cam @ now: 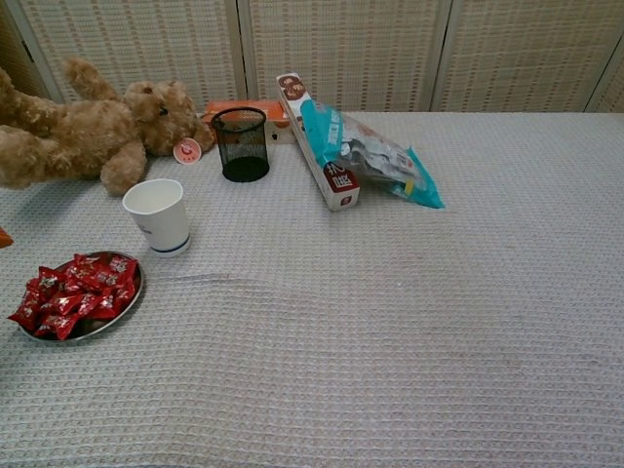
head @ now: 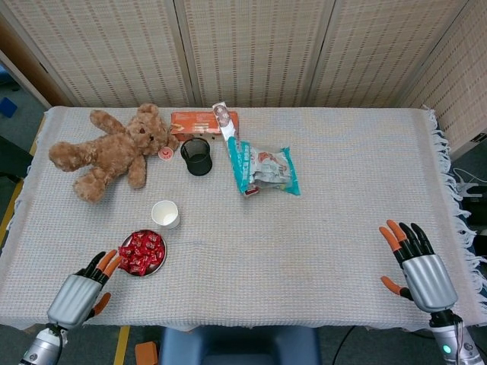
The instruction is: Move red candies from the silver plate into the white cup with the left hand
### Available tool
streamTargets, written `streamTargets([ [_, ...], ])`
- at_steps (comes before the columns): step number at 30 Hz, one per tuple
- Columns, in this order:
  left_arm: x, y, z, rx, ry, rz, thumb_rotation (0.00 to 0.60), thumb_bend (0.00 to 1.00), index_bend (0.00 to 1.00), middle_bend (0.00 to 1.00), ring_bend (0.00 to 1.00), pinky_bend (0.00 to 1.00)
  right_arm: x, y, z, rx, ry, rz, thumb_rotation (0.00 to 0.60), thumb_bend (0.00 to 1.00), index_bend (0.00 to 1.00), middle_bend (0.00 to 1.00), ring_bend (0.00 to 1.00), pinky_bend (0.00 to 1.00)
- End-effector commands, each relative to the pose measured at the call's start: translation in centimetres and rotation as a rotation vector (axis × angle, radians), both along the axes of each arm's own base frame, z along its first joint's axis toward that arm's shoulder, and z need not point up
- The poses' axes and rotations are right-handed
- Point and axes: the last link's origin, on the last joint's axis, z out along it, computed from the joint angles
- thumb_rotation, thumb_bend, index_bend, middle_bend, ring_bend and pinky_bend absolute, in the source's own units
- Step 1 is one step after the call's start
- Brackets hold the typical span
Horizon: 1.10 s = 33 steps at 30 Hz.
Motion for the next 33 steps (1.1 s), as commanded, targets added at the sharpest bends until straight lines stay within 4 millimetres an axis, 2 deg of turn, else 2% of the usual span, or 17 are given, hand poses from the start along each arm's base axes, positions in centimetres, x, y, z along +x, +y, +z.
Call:
streamTargets([
  [1,1.3,1.1,-2.3,-0.042,0.020,-0.027,0.600,0.41,0.00,0.01,0.06,0.62,-0.1,0.0,0.0,0.004,0.002,-0.005,0.600,0.07,0.00,0.00,0.00,0.00],
  [11,2.2,5.2,-5.1,-0.051,0.038,-0.017,0.600,0.40,0.00,0.05,0.10,0.81,-0.3,-0.3,-0.1,0.012,0.007,-0.022,0.600,0.07,0.00,0.00,0.00,0.00],
  [20,1.7,6.8,-6.4,-0.071,0.096,0.020,0.600,0.40,0.02,0.09,0.14,0.84,-0.4,-0.5,0.2,0.002,0.004,-0.035,0.600,0.07,0.00,0.00,0.00,0.00],
  [33,1.2,7.8,-6.8,-0.065,0.126,0.029,0.600,0.40,0.20,0.20,0.24,0.85,-0.5,-0.4,0.3,0.003,0.004,-0.040,0.600,0.07,0.00,0.00,0.00,0.00],
])
